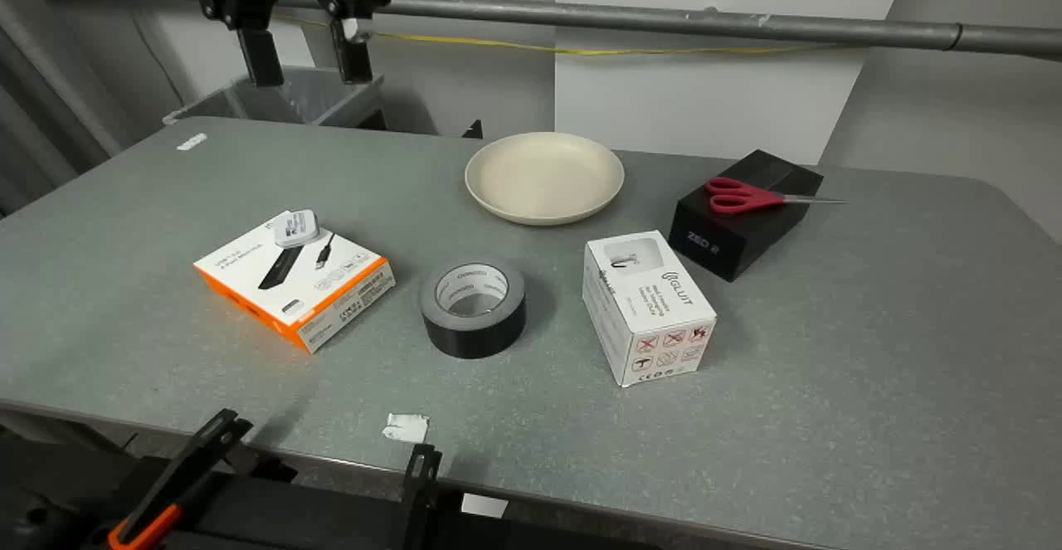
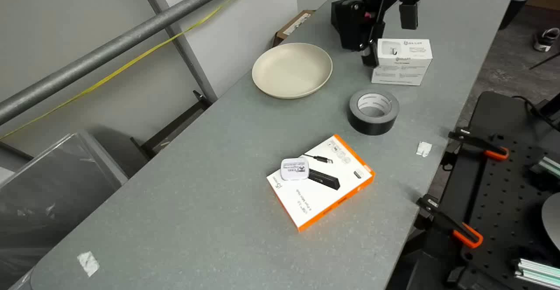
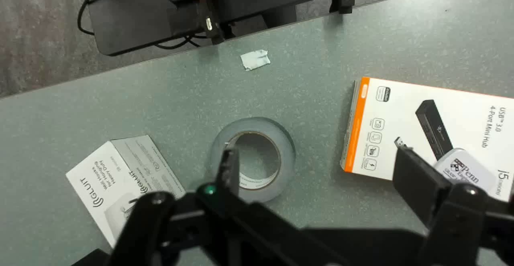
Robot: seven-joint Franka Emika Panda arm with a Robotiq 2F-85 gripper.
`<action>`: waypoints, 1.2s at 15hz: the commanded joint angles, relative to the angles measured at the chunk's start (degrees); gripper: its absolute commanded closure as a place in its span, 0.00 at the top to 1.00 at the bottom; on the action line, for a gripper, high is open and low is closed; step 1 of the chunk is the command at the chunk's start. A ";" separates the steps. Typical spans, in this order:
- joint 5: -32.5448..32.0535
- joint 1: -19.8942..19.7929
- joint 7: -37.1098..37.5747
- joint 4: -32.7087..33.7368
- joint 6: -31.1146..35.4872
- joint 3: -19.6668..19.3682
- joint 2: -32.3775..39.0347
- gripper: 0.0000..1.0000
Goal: Put the masking tape on the plate
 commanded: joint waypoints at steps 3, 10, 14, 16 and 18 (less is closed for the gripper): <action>-0.14 0.78 0.11 0.06 -0.08 -0.76 0.03 1.00; -1.53 -0.01 1.98 -8.18 19.60 -1.45 0.64 1.00; -1.09 -0.67 3.23 -14.36 34.95 -2.74 4.18 1.00; -1.28 -1.08 3.98 -15.52 38.14 -3.50 6.25 1.00; -0.28 -0.33 2.24 -15.15 35.98 -3.68 5.62 1.00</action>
